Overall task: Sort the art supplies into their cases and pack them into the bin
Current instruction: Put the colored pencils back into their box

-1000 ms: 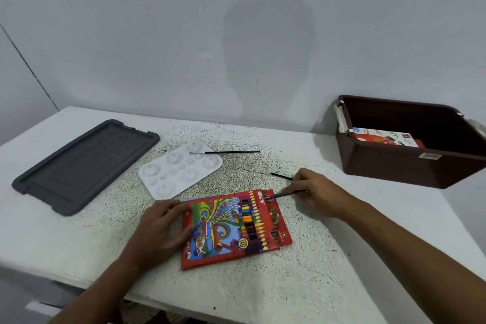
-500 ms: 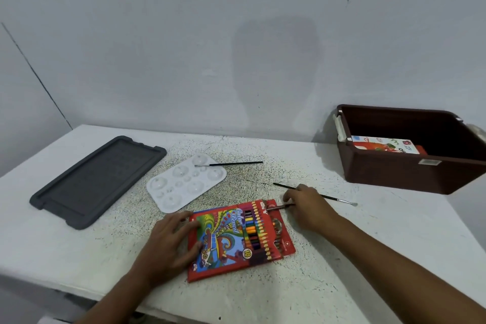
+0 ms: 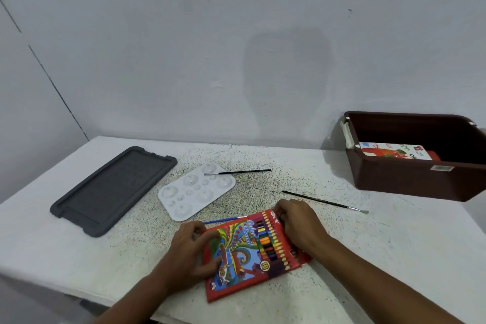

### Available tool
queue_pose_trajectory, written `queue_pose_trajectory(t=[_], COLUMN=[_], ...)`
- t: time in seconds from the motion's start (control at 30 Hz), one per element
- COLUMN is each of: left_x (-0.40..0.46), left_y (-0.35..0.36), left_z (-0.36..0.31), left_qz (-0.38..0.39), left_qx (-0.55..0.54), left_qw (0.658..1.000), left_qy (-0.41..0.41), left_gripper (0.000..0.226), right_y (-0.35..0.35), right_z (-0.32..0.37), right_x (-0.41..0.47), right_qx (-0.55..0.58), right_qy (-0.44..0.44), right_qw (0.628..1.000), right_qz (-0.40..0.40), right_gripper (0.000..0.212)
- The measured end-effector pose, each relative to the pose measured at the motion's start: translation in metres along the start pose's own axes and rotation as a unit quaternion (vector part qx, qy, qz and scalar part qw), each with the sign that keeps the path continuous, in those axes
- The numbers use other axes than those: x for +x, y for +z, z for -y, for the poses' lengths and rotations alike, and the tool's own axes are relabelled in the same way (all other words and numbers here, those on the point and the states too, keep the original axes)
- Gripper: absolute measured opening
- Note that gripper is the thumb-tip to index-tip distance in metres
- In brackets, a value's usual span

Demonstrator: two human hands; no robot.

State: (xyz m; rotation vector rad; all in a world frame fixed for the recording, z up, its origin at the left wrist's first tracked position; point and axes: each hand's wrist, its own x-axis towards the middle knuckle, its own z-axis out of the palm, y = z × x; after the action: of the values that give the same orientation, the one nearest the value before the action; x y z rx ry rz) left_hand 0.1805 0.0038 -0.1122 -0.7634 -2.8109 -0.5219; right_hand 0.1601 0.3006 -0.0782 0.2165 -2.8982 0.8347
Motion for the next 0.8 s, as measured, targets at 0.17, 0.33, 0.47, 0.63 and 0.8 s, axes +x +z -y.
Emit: queue_pose_trajectory(t=[0.17, 0.33, 0.47, 0.63, 0.8], left_x=[0.025, 0.048, 0.068, 0.088, 0.093], left_y=[-0.001, -0.01, -0.012, -0.008, 0.001], left_z=[-0.008, -0.03, -0.043, -0.056, -0.084], left_qz=[0.041, 0.153, 0.188, 0.161, 0.031], left_qx=[0.022, 0.003, -0.003, -0.145, -0.361], left_qw=[0.999, 0.987, 0.973, 0.959, 0.904], left_qy=[0.022, -0.057, -0.135, -0.18, -0.229], left_gripper=[0.057, 0.091, 0.073, 0.044, 0.039], right_y=[-0.005, -0.014, -0.024, -0.041, -0.052], right_z=[0.006, 0.002, -0.011, -0.03, -0.028], right_x=[-0.007, -0.013, -0.017, -0.026, -0.034], right_qx=[0.026, 0.037, 0.055, 0.136, 0.452], right_qy=[-0.012, -0.047, 0.025, 0.146, 0.242], right_qw=[1.0, 0.998, 0.998, 0.98, 0.857], right_qz=[-0.003, 0.022, 0.015, -0.019, -0.049], right_gripper=[0.02, 0.023, 0.019, 0.039, 0.067])
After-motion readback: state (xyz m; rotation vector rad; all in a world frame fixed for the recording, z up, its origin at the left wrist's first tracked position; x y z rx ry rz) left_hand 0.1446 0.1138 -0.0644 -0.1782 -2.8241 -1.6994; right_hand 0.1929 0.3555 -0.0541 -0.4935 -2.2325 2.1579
